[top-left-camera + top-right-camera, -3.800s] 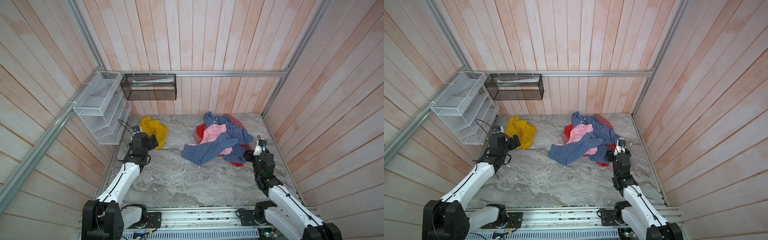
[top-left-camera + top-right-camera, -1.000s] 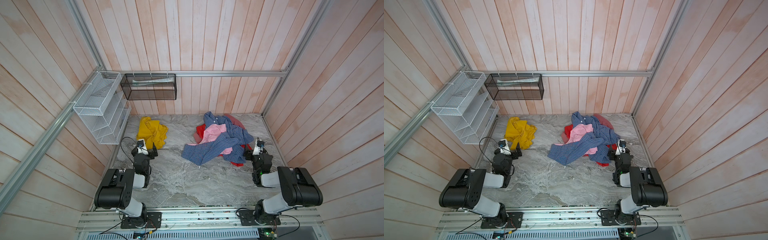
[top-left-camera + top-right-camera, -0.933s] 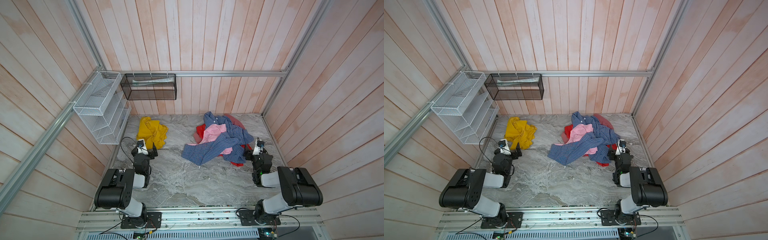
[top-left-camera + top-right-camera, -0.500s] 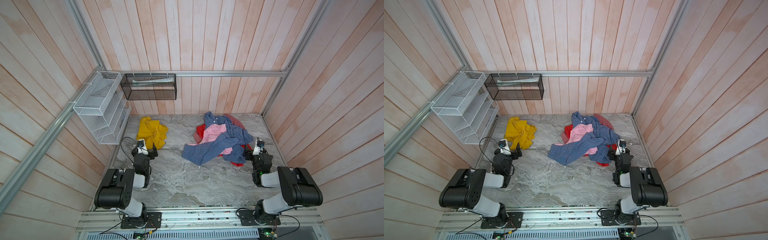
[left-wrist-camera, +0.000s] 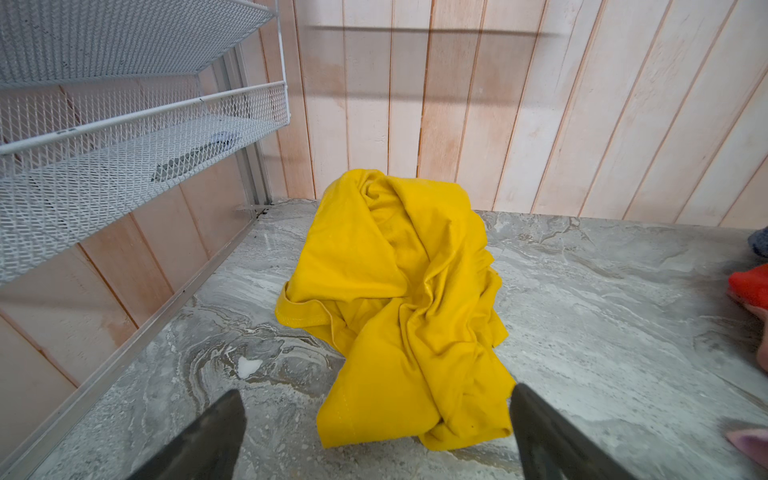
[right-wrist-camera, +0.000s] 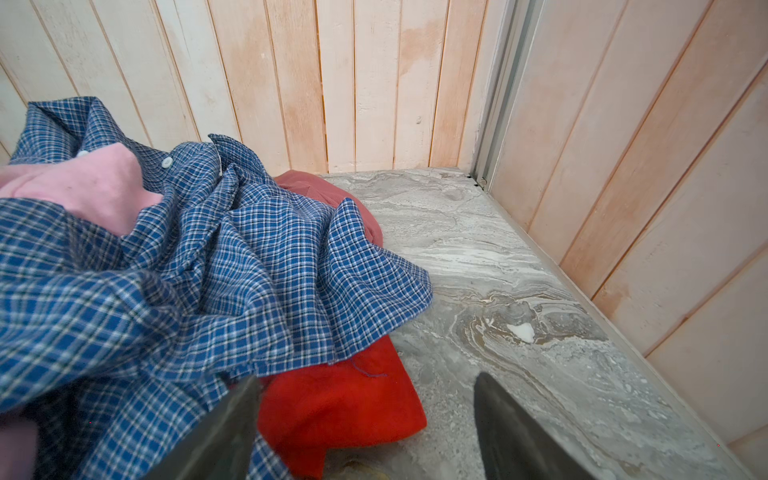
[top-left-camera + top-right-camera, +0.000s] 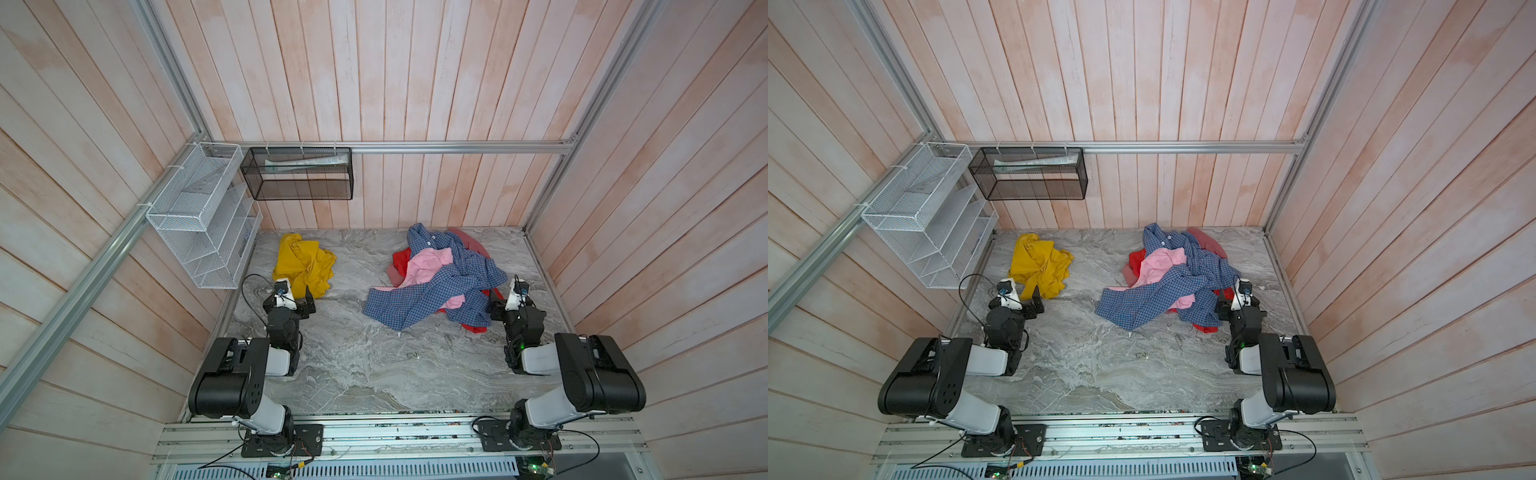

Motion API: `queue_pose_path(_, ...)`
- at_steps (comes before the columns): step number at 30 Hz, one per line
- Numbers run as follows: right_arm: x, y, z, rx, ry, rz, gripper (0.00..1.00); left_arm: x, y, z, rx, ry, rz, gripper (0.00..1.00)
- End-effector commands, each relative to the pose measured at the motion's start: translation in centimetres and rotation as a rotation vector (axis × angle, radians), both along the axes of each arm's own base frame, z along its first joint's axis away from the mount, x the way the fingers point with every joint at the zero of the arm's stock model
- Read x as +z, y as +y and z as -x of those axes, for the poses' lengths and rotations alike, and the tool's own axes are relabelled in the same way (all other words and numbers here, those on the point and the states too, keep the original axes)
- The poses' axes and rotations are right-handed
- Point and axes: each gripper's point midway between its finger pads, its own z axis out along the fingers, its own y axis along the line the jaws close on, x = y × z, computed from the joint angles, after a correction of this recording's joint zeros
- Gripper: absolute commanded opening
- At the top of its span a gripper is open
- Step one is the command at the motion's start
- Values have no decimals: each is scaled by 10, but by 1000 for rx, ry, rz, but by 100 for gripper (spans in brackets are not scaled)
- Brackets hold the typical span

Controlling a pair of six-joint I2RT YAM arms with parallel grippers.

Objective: Pick out a specific cloth from the pile

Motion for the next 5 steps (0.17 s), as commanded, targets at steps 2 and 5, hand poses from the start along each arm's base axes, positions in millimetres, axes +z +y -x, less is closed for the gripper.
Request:
queue_pose_path(2,7,0,-3,6,-15,4,81,1,-2,-3,-14,3,10,100)
queue_pose_path(5,6,0,-3,4,-14,3,81,2,-1,-1,-13,-3,9,100)
